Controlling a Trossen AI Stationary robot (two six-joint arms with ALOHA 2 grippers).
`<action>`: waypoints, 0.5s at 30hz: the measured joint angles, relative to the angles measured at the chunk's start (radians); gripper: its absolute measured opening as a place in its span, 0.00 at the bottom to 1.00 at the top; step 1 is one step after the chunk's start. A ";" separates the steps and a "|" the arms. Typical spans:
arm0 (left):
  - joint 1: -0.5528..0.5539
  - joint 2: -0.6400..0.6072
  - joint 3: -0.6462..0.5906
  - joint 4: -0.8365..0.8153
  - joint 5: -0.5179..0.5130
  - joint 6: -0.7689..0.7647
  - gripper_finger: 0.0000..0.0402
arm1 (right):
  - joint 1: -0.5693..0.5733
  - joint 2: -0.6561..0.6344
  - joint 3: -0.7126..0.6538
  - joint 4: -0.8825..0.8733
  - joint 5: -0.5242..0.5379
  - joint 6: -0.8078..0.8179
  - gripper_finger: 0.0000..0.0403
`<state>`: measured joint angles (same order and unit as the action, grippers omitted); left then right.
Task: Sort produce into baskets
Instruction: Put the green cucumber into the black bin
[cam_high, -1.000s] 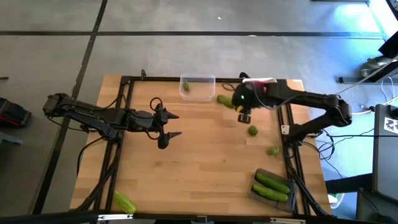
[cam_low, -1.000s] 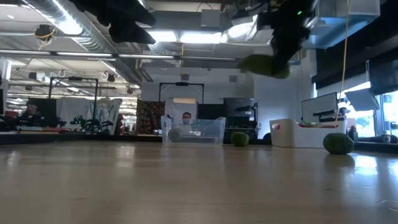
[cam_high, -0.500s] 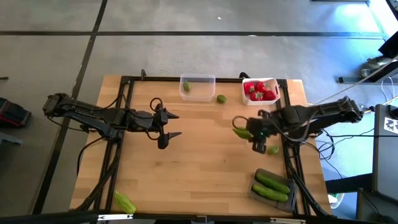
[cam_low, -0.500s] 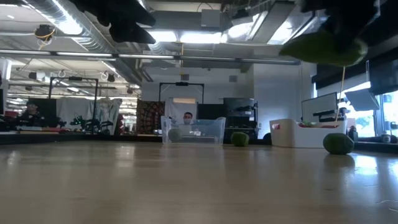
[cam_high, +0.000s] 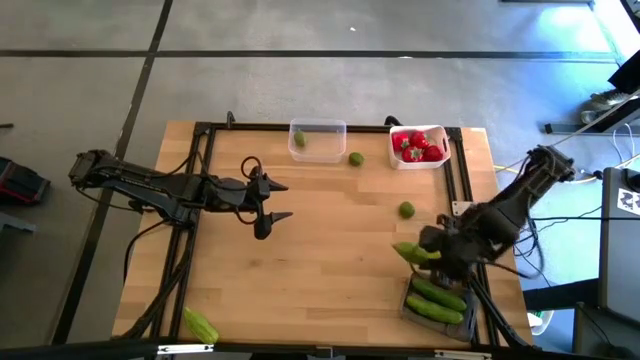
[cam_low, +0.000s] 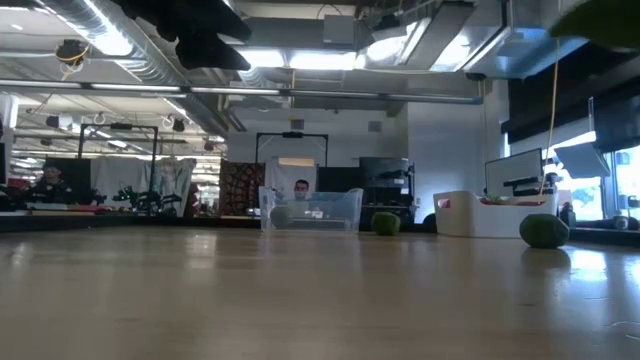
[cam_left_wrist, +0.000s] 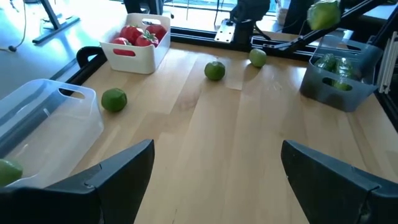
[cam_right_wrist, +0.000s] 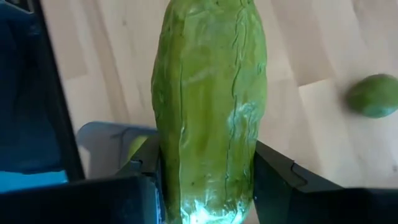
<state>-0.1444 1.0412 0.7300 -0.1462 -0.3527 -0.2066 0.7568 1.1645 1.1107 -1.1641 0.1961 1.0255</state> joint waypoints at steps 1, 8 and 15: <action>0.000 0.000 0.000 0.000 0.000 -0.001 0.86 | 0.033 0.000 0.000 0.000 0.009 0.039 0.35; 0.003 0.000 0.000 0.009 0.000 -0.031 0.86 | 0.215 0.045 0.000 0.007 0.035 0.326 0.35; 0.003 0.000 0.000 0.028 0.000 -0.031 0.86 | 0.306 0.159 0.000 0.062 -0.017 0.475 0.35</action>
<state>-0.1413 1.0413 0.7300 -0.1184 -0.3527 -0.2375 1.0627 1.3236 1.1107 -1.1021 0.1790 1.5006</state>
